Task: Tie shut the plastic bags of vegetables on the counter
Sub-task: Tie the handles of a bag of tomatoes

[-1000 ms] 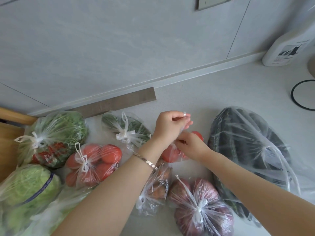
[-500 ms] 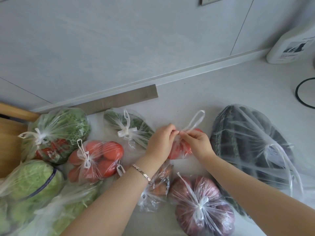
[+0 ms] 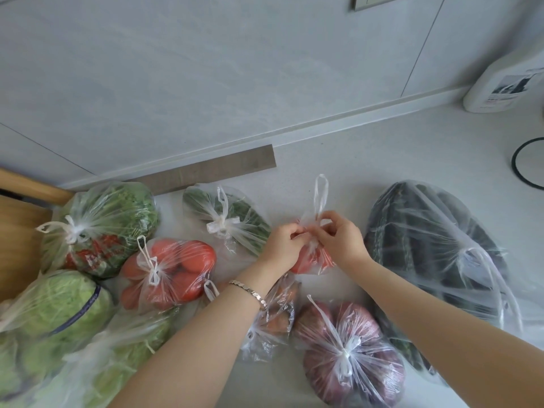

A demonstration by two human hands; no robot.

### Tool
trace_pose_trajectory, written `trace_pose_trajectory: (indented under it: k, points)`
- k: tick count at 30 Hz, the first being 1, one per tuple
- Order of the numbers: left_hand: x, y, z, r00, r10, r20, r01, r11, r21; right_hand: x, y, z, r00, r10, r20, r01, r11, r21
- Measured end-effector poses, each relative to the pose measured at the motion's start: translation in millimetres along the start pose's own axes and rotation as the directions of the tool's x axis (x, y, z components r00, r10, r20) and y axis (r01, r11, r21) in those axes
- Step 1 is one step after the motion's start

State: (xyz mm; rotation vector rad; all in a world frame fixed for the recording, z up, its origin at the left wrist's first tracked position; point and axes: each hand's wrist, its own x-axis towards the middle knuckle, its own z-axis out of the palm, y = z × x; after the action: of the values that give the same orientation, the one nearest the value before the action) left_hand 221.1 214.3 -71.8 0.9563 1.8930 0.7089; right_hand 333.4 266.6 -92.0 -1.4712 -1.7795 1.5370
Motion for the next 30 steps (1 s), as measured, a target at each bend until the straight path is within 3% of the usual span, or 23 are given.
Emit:
trace_pose_trajectory:
  k: [4,10,15,20,24,30]
  points:
    - [2,6,2,0.99,-0.126,0.069,0.128,0.992,-0.014,-6,5,-6,0.999,-0.003,0.047,-0.002,0.995,0.095]
    - [6,9,-3,0.97,-0.167,0.175,0.163,0.986,0.037,-7,7,-5,0.966,-0.237,0.103,0.257,0.926,-0.277]
    - [4,6,-5,0.967,-0.141,0.214,0.141,0.99,0.016,-6,1,-5,0.943,-0.261,0.207,0.327,0.844,-0.425]
    - [0,1,-4,0.952,-0.18,0.249,0.22,0.965,-0.143,-1,2,-12,0.956,-0.146,0.253,0.218,0.934,-0.283]
    - [-2,1,0,0.972,-0.091,0.219,0.124,0.982,-0.145,2,-2,-18,0.943,-0.078,0.323,0.182,0.935,-0.305]
    - [-3,2,4,0.991,-0.042,0.13,0.048,0.998,-0.047,-6,-1,-17,0.97,-0.177,0.169,0.211,0.954,-0.214]
